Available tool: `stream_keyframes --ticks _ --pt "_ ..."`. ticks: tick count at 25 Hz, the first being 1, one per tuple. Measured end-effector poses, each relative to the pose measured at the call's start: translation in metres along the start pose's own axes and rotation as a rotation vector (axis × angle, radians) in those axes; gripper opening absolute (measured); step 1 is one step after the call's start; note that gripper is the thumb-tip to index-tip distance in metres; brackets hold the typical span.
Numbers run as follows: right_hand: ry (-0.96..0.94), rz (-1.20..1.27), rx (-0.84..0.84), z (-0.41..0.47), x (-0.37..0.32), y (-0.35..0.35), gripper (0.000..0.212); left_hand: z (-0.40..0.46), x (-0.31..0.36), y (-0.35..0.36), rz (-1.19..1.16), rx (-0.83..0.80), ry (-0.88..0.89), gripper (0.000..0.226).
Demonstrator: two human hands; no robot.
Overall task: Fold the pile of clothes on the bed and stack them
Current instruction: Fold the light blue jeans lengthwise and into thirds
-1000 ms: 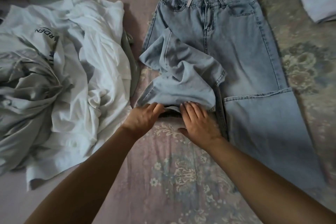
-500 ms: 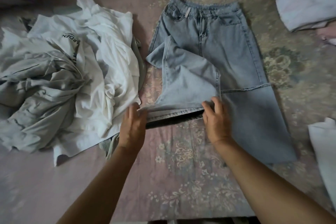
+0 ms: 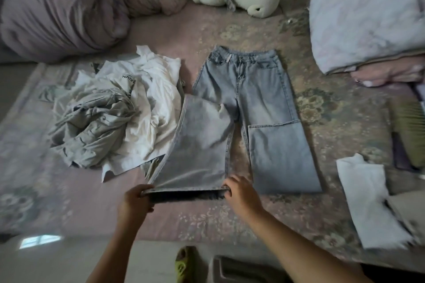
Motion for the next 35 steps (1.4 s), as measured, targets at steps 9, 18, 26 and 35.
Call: stream_keyframes --ticks 9,18,26,35 --pt "0.001 -0.08 -0.201 -0.099 -0.086 0.081 0.023 -0.008 -0.065 -0.1 0.142 -0.395 -0.022 0.053" --pt "-0.135 -0.216 -0.278 -0.121 -0.164 0.12 0.023 0.024 -0.121 -0.145 0.262 -0.433 0.1 0.058" --pt "0.002 -0.016 -0.424 -0.116 -0.158 0.133 0.014 0.03 -0.14 -0.155 0.624 -0.559 0.278 0.051" --pt "0.367 0.497 -0.267 -0.012 -0.083 0.07 0.022 0.084 -0.012 -0.089 0.349 -0.316 0.735 0.023"
Point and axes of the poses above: each hand's wrist, its own z-axis towards the middle knuckle, its own y-axis out of the palm, x = y × z, the point moved 4 cm from there along z, towards the middle knuckle
